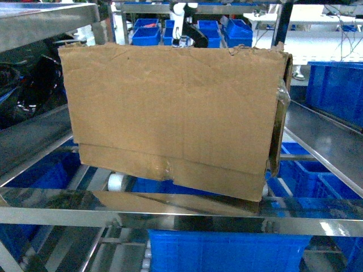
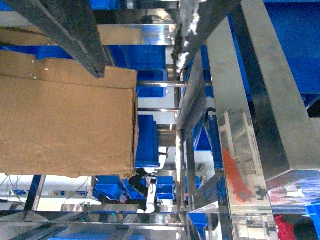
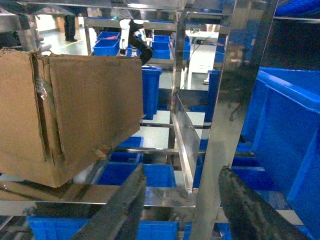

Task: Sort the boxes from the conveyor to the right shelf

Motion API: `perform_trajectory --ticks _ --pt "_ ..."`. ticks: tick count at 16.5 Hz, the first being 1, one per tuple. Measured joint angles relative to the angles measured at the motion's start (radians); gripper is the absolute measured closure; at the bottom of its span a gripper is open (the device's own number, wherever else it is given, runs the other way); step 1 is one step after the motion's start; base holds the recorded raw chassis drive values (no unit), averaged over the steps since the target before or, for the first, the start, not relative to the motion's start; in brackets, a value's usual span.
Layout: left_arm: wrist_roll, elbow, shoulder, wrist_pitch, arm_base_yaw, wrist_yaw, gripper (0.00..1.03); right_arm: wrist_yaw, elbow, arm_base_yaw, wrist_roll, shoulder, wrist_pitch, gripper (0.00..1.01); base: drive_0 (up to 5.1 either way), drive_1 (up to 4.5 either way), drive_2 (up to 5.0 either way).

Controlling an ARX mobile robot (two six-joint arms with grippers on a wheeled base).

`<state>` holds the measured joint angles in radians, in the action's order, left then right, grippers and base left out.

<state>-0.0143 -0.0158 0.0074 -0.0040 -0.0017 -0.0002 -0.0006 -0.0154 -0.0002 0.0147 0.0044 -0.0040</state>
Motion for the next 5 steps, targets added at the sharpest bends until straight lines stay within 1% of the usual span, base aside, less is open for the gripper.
perform_trajectory --ticks 4,5 --pt "0.0 0.0 0.0 0.0 0.0 0.0 0.14 0.0 0.0 0.0 0.0 0.0 0.0 0.11 0.0 0.0 0.0" --pt "0.001 0.0 0.0 0.0 0.0 0.0 0.03 0.0 0.0 0.0 -0.001 0.0 0.0 0.01 0.0 0.0 0.0"
